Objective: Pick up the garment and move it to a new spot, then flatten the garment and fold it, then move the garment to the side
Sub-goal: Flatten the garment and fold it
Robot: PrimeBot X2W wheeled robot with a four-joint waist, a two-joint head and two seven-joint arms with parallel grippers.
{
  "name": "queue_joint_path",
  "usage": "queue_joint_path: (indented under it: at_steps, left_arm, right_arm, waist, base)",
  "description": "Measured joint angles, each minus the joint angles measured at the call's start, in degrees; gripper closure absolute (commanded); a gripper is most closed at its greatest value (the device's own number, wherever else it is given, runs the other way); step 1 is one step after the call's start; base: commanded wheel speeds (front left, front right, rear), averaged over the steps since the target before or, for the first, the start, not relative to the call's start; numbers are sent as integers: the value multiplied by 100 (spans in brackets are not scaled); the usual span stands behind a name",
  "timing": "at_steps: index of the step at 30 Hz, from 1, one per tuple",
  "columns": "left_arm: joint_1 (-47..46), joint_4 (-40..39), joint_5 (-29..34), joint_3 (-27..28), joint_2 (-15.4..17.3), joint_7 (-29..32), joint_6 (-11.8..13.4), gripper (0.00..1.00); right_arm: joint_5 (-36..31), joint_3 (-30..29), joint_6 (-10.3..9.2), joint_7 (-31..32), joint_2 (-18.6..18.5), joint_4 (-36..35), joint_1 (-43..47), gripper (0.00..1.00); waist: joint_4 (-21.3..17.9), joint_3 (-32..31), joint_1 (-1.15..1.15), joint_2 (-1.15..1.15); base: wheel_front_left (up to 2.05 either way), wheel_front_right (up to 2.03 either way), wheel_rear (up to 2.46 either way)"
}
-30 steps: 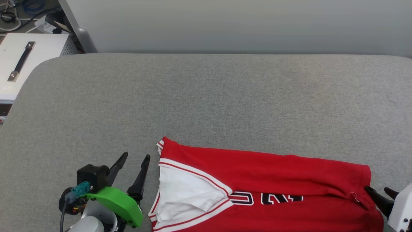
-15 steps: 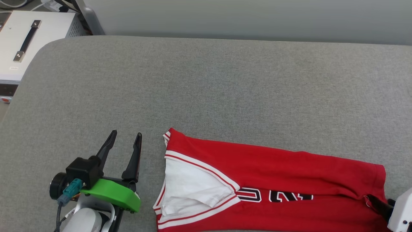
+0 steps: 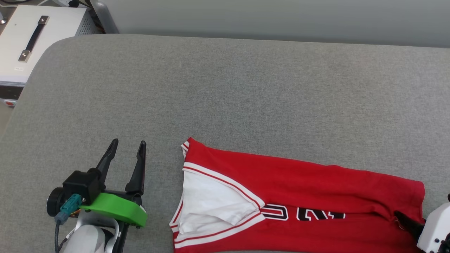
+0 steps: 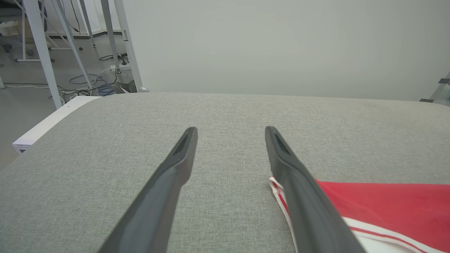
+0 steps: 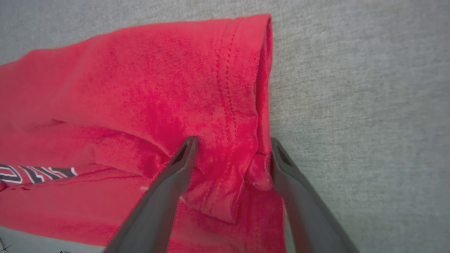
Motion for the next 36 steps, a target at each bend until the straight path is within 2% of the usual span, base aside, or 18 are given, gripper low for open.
queue_joint_path:
  at_steps: [5, 6, 7, 8, 17, 22, 31, 36]
  left_arm:
    - [0, 54, 53, 71, -54, 0, -48, 0]
    - [1, 64, 59, 79, -60, 0, -49, 0]
    - [1, 71, 59, 87, -65, 0, -52, 0]
    - [1, 75, 59, 102, -70, 0, -66, 0]
    - [14, 105, 60, 165, -93, 0, -77, 0]
    - [25, 110, 58, 112, -92, 0, -90, 0]
    - [113, 158, 24, 8, -71, 0, -90, 0]
    - [197, 199, -27, -51, -60, 0, -90, 0]
  right_arm:
    - [58, 164, 0, -80, 0, 67, -13, 0]
    - [67, 201, 0, -118, -7, 87, -18, 24]
    - [70, 230, 0, -132, -14, 98, -19, 59]
    - [73, 264, 0, -179, -30, 113, -22, 100]
    - [167, 443, 25, -772, -186, 343, -37, 100]
    - [9, 388, 67, -1238, -233, 544, -66, 100]
    - [-546, -181, 97, -1757, -542, 1188, -246, 100]
    - [-519, -205, 91, -1784, -498, 1147, -214, 100]
  waist:
    - [-13, -56, 0, 0]
    - [-17, -64, 0, 0]
    - [-20, -71, 0, 0]
    - [-25, -76, 0, 0]
    - [-63, -126, 0, 0]
    - [-80, -174, 0, 0]
    - [-104, -357, 0, 0]
    - [-107, -525, 0, 0]
  base:
    - [0, 0, 0]
    - [0, 0, 0]
    - [0, 0, 0]
    - [0, 0, 0]
    - [0, 0, 0]
    - [0, 0, 0]
    - [0, 0, 0]
    - [0, 0, 0]
